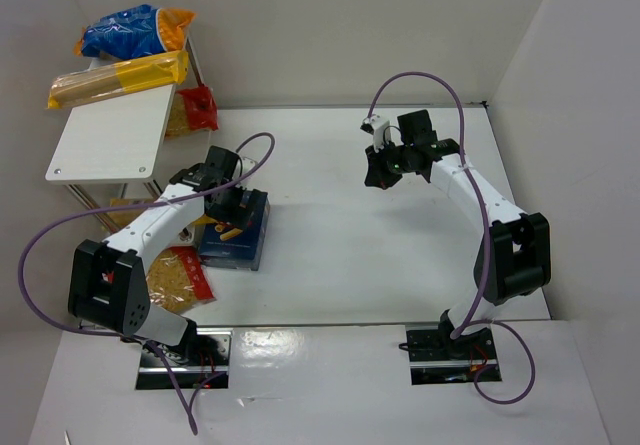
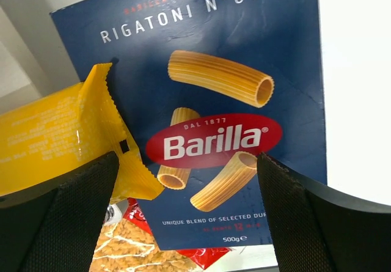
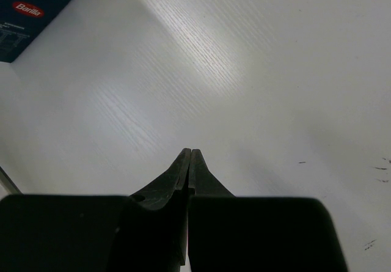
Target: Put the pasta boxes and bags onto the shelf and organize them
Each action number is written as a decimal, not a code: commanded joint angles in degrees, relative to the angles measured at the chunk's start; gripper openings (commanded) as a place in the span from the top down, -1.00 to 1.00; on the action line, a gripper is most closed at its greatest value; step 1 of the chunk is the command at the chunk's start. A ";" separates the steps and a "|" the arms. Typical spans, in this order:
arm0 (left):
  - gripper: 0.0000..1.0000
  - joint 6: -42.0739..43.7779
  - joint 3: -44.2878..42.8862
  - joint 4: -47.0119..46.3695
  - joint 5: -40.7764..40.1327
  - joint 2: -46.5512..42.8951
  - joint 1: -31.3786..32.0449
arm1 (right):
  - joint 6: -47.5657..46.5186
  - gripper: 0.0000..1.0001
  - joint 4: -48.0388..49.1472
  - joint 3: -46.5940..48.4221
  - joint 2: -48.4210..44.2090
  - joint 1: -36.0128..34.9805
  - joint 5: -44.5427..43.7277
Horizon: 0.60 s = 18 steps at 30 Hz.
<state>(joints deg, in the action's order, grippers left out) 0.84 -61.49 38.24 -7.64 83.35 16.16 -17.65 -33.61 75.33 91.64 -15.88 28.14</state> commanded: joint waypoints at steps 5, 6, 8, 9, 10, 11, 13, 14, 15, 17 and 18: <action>-1.00 -1.46 1.20 1.93 -4.40 -1.61 -1.13 | 0.16 1.00 2.49 0.70 -0.58 -0.38 1.48; -1.00 -1.46 1.20 1.41 -4.92 -1.61 -1.13 | 0.16 1.00 2.49 0.70 -0.58 -0.38 1.48; -1.00 -1.46 1.20 1.40 -4.93 -1.61 -1.13 | 0.16 1.00 2.49 0.70 -0.58 -0.38 1.48; -1.00 -1.46 1.20 1.40 -4.93 -1.61 -1.13 | 0.16 1.00 2.49 0.70 -0.58 -0.38 1.48; -1.00 -1.46 1.20 1.40 -4.93 -1.61 -1.13 | 0.16 1.00 2.49 0.17 -0.58 -0.38 1.48; -1.00 -1.46 1.20 1.40 -4.93 -1.61 -1.13 | 0.16 1.00 2.49 0.17 -1.10 -0.38 1.48; -1.00 -1.46 1.20 1.40 -4.06 -1.61 -1.13 | 0.16 1.00 2.49 0.17 -1.11 -0.38 1.48; -1.00 -0.85 0.51 2.10 -3.44 -2.14 -1.13 | 0.16 1.00 2.49 0.17 -1.63 -0.38 1.48; -1.00 -0.23 -0.28 2.10 -1.09 -2.84 -1.13 | -0.36 1.00 1.71 0.17 -1.64 -0.38 1.48; -1.00 1.78 -0.29 2.89 1.56 -4.24 -1.13 | -0.89 1.00 1.17 -1.14 -3.12 -0.38 1.48; -1.00 2.75 -0.29 3.68 2.97 -6.08 0.43 | -0.90 1.00 1.17 -1.76 -4.78 -0.38 0.78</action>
<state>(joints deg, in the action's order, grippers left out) 1.17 -61.14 39.48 -8.21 81.60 15.86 -17.76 -33.52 74.89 91.26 -15.88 28.67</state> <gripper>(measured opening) 0.997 0.007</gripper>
